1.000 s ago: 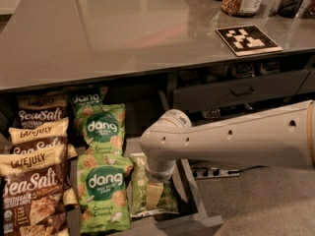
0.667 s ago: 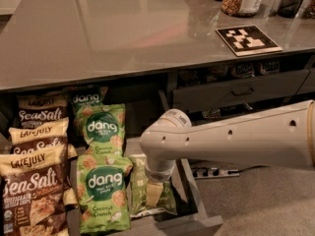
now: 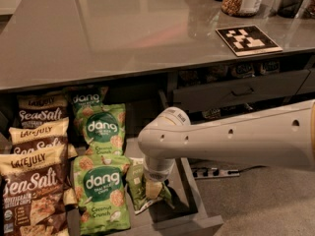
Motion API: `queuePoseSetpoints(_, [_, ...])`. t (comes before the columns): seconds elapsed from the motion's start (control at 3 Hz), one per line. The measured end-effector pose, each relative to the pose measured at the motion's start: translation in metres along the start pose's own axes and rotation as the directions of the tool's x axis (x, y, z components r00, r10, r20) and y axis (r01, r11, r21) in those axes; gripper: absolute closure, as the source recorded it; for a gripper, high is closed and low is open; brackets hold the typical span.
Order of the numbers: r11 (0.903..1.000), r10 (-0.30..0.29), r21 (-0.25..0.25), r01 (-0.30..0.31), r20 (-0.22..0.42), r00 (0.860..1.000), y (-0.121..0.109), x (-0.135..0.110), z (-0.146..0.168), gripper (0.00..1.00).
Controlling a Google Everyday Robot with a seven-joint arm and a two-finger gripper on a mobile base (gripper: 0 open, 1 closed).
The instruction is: Pick green jalapeno chip bag from top drawer and place on counter
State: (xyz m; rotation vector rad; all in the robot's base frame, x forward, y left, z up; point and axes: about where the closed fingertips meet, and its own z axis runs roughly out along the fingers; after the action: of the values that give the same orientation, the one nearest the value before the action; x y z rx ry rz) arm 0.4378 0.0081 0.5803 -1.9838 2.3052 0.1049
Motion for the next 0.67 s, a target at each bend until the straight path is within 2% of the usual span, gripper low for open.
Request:
queuePoseSetpoints(0.33, [1.0,0.0,0.0,0.0,0.0,1.0,-0.0001,-0.0011,-0.0088,1.0])
queuePoseSetpoints(0.67, [1.0,0.0,0.0,0.0,0.0,1.0,-0.0001,-0.0015,-0.0127,1.0])
